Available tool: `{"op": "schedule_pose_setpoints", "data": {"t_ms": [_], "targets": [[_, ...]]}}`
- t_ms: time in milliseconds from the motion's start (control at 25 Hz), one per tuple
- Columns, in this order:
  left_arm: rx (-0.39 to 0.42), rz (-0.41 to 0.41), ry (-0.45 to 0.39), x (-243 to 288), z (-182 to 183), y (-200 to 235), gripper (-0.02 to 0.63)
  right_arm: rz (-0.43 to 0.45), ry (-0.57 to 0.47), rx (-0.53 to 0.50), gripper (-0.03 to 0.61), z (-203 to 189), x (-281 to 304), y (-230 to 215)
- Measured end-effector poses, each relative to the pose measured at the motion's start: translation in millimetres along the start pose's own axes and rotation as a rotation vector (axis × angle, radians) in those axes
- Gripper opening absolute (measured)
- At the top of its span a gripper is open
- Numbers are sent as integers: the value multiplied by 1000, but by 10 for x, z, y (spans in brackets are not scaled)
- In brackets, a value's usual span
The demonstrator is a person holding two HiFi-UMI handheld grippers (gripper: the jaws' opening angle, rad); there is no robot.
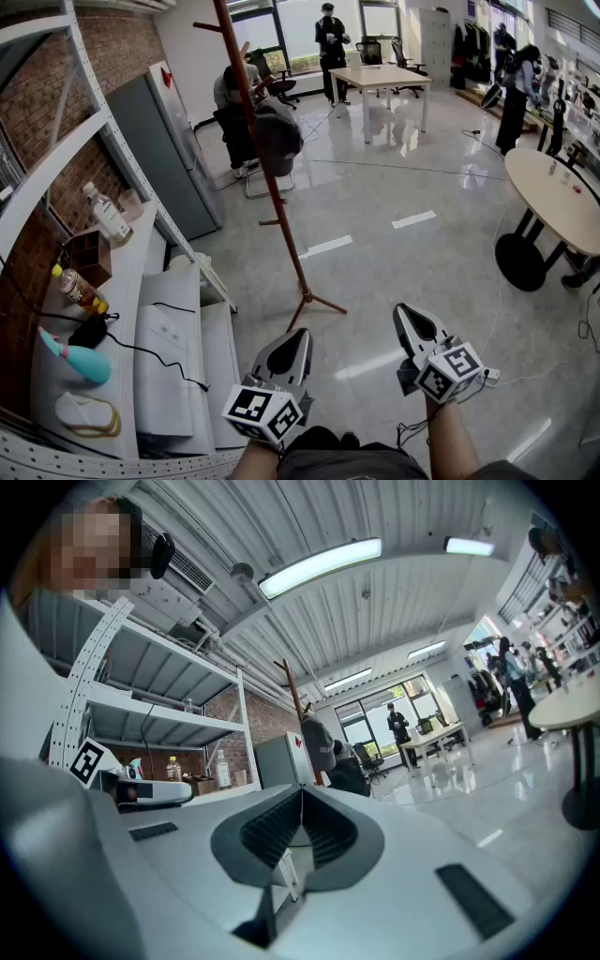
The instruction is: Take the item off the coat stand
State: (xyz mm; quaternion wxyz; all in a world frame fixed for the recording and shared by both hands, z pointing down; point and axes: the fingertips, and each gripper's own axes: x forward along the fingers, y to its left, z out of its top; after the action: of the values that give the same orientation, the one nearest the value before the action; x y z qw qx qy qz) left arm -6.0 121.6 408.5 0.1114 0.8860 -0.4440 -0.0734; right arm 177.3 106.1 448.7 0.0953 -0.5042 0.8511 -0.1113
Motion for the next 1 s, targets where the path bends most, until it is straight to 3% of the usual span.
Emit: {"op": "schedule_pose_setpoints", "data": {"t_ms": [360,1000], "targets": [[23,12,-26,253,124,249,6,6,2,7,9,4,359,-193],[0,-22,-61,1282,535,1448,8,-16,7,-55,9,253,1897,-506]]}}
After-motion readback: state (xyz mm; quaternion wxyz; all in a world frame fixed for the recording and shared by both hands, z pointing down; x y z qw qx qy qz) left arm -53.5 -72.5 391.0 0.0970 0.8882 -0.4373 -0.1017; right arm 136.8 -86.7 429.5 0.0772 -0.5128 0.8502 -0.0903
